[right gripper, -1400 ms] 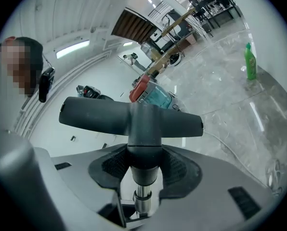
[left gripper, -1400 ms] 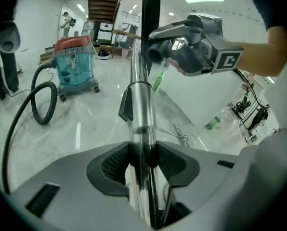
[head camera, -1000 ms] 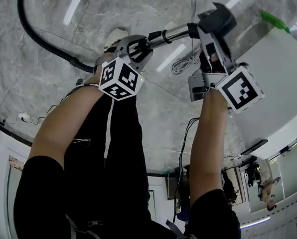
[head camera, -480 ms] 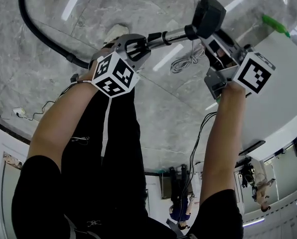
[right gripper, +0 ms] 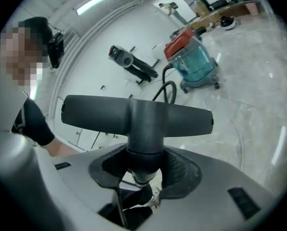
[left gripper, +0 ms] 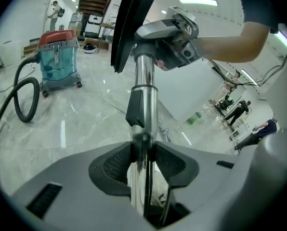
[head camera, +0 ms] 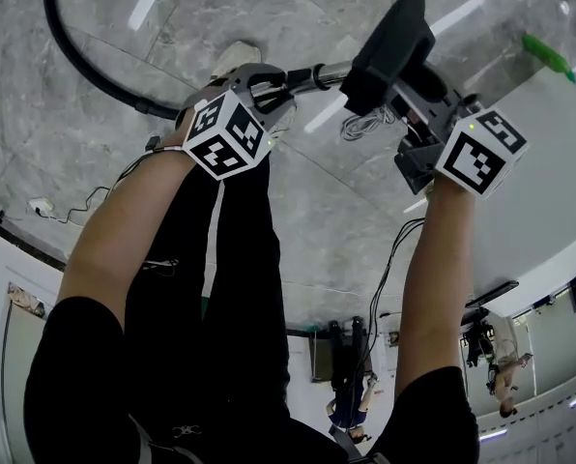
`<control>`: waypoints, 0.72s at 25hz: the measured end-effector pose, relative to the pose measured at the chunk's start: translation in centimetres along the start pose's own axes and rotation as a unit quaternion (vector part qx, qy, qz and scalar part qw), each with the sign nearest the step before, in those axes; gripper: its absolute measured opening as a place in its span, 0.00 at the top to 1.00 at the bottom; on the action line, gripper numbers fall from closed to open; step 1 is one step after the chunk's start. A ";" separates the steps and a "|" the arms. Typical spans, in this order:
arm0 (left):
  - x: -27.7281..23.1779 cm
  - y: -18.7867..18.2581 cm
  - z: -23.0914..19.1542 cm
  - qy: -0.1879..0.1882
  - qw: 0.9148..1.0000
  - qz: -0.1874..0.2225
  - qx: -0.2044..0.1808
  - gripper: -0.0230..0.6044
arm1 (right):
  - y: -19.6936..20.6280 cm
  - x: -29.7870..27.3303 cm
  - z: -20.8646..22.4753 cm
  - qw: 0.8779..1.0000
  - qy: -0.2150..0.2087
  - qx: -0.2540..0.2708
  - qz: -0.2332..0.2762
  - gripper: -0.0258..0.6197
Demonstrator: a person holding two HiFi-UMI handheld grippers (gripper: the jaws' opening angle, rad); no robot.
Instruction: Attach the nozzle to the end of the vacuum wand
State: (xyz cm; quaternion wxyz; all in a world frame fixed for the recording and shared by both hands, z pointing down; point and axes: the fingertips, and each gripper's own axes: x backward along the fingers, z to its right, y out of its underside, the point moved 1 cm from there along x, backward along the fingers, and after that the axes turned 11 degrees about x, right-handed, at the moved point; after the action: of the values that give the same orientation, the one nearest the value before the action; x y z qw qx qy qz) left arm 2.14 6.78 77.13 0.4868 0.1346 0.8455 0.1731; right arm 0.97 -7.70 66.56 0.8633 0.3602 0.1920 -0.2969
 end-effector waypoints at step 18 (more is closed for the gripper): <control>-3.6 2.2 0.1 0.042 0.999 -0.012 -0.019 0.70 | 4.6 -0.4 3.9 0.986 0.102 -0.128 0.024 0.66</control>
State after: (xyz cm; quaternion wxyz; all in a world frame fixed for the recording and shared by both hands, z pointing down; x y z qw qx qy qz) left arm 4.08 7.36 80.83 0.4558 0.1081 0.8631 0.1888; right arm 4.08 -7.80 71.70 0.8851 0.2797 0.3066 -0.2107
